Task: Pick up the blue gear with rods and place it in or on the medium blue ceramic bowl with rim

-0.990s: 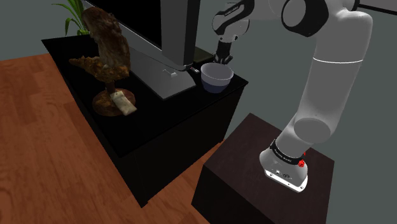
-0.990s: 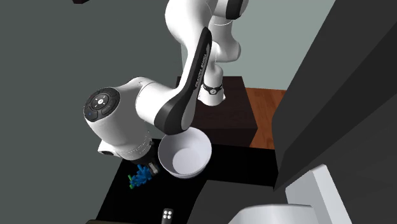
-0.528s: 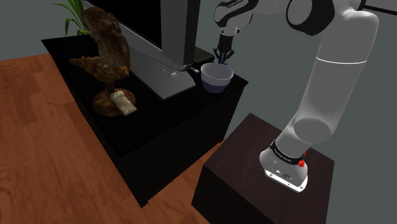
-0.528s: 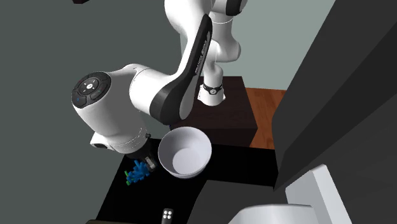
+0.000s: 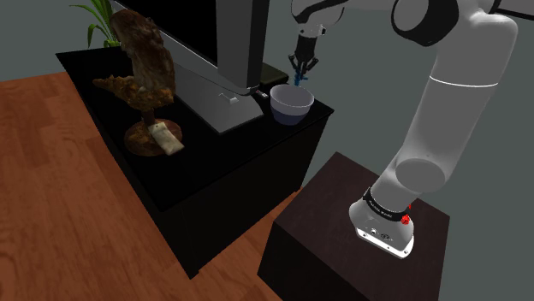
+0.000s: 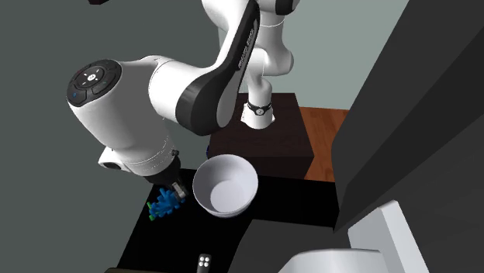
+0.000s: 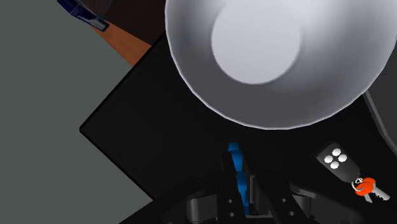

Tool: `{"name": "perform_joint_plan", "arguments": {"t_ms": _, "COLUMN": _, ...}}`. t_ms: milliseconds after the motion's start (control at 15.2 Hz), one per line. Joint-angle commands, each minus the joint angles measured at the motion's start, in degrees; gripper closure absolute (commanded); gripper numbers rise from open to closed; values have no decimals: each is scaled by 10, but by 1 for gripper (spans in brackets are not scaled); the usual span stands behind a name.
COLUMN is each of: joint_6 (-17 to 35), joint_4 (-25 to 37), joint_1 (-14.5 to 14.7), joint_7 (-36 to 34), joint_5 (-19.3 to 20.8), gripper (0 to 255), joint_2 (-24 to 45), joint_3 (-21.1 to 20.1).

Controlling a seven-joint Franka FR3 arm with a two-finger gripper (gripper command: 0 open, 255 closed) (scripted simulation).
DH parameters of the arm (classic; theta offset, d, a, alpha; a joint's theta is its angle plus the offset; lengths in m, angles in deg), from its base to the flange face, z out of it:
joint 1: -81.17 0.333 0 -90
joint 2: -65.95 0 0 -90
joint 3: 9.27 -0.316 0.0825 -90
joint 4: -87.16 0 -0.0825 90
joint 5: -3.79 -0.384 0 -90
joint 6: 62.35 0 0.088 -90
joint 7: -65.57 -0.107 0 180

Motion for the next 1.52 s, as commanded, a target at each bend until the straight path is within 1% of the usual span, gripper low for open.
{"name": "perform_joint_plan", "arguments": {"t_ms": 0, "joint_6": -15, "joint_4": 11, "joint_1": 0, "joint_7": -2, "joint_5": 2, "gripper": 255, "joint_2": -4, "joint_3": 1}}
{"name": "perform_joint_plan", "arguments": {"t_ms": 924, "joint_6": -114, "joint_4": 98, "joint_1": -1, "joint_7": -9, "joint_5": 11, "gripper": 255, "joint_2": -18, "joint_3": 4}}
{"name": "perform_joint_plan", "arguments": {"t_ms": 1188, "joint_6": -102, "joint_4": 14, "joint_1": 37, "joint_7": -64, "joint_5": 45, "gripper": 255, "joint_2": -101, "joint_3": -10}}
{"name": "perform_joint_plan", "arguments": {"t_ms": 1452, "joint_6": -100, "joint_4": -55, "joint_1": 65, "joint_7": -122, "joint_5": 71, "gripper": 255, "joint_2": -176, "joint_3": -35}}
